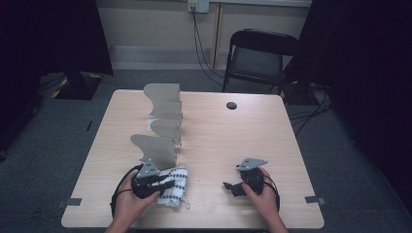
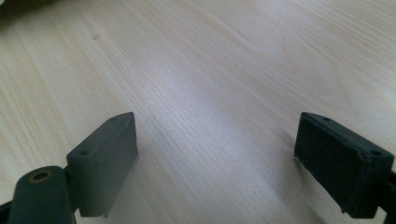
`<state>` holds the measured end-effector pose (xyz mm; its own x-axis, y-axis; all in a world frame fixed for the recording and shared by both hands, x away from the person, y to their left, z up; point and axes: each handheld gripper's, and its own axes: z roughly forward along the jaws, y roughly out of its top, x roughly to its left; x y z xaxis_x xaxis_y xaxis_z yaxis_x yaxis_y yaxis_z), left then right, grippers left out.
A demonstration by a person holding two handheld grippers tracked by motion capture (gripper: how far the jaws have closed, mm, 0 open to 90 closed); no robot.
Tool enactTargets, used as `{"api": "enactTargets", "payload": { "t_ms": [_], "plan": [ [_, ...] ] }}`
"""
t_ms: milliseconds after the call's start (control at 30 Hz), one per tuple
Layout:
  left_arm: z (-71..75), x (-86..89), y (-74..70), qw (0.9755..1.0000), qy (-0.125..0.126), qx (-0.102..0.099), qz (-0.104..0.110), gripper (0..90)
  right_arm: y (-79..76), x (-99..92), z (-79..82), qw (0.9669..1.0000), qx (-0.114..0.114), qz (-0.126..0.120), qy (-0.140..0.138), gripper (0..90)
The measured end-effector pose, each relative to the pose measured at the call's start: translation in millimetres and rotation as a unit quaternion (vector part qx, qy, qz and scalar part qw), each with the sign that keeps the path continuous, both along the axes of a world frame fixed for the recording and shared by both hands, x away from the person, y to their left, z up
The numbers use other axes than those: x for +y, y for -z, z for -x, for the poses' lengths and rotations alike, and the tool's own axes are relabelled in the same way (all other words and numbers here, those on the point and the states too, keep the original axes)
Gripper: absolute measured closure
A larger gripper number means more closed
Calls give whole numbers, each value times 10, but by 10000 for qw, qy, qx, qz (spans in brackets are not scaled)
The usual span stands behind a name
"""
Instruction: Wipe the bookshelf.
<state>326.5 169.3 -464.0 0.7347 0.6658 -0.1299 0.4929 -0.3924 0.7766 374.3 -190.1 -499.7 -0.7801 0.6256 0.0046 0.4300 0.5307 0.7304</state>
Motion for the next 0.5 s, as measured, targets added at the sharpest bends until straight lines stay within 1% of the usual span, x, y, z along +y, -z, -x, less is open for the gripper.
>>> {"api": "enactTargets", "payload": {
  "t_ms": [100,133,167,233,267,300,367,433,467,500],
  "plan": [
    [-25,-116,-1,10000,58,-17,23,694,0,0,0,10000,1,0,1,123],
    [-37,-154,-1,10000,87,-28,-6,696,0,0,0,10000,2,-1,0,123],
    [-45,-201,7,9999,82,-4,65,696,0,0,0,10000,2,-1,0,123],
    [-72,-283,13,9999,160,-14,47,696,0,0,0,10000,2,-1,0,124],
    [-83,-326,19,9998,156,-38,76,696,0,0,0,10000,2,-1,1,123],
    [-97,-360,19,9998,187,-52,46,695,0,0,0,10000,0,0,0,123],
    [-122,-427,21,9997,230,-93,68,695,0,0,0,10000,1,0,0,124],
    [-155,-488,30,9997,241,-55,48,694,0,0,0,10000,1,-1,0,124],
    [-172,-512,37,9996,254,-80,-2,694,0,0,0,10000,0,0,0,124],
    [-184,-537,50,9996,269,-77,-4,693,0,0,0,10000,1,-1,0,123]
  ]
}}
